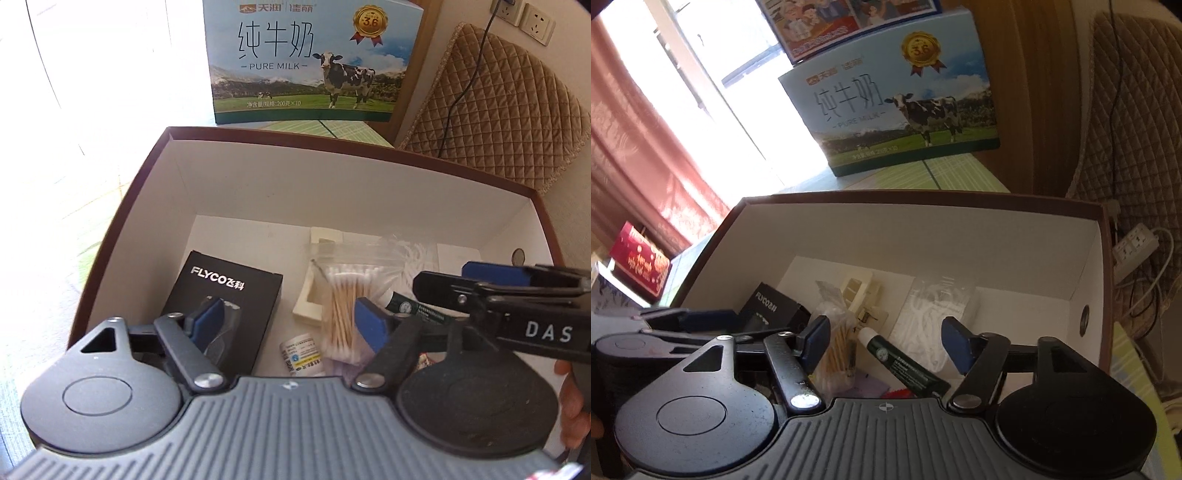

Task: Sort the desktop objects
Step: 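Lower both tools into the brown box and open them to release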

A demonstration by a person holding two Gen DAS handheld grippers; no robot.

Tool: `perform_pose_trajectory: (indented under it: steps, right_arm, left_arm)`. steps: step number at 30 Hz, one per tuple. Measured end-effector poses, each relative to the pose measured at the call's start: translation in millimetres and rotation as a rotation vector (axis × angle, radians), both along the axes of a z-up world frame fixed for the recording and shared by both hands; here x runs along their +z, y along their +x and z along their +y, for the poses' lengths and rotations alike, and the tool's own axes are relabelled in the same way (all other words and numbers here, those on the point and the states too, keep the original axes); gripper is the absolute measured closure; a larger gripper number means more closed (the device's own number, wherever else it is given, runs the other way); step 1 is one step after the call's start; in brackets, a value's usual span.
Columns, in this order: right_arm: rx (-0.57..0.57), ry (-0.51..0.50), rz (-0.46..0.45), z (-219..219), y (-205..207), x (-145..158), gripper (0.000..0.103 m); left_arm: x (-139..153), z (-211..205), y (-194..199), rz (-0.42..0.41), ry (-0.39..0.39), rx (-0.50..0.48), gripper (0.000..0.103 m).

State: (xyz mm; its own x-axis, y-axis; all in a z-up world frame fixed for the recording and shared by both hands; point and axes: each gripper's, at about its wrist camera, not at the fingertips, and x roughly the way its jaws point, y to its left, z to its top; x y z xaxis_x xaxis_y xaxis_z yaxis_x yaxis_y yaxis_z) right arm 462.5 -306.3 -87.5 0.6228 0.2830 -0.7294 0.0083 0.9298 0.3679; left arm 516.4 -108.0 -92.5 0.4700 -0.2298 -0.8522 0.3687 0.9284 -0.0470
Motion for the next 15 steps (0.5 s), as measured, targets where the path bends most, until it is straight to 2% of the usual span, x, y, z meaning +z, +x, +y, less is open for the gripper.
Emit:
perform_pose_trajectory:
  steps: [1, 4, 8, 15]
  right_arm:
    - [0.017, -0.024, -0.001, 1.9, -2.1, 2.4, 0.022]
    - [0.074, -0.114, -0.037, 10.4, -12.9, 11.0, 0.012]
    - [0.122, -0.205, -0.052, 19.2, -26.5, 18.3, 0.007]
    - [0.125, -0.241, -0.084, 22.0, -54.6, 29.5, 0.002]
  left_arm:
    - [1.1, 0.9, -1.9, -0.006, 0.008, -0.004, 0.026]
    - [5.4, 1.5, -9.3, -0.032, 0.04, -0.017, 0.021]
    - [11.0, 1.7, -18.6, -0.06, 0.081, -0.038, 0.018]
    - [22.0, 5.5, -39.4, -0.092, 0.1, -0.065, 0.012]
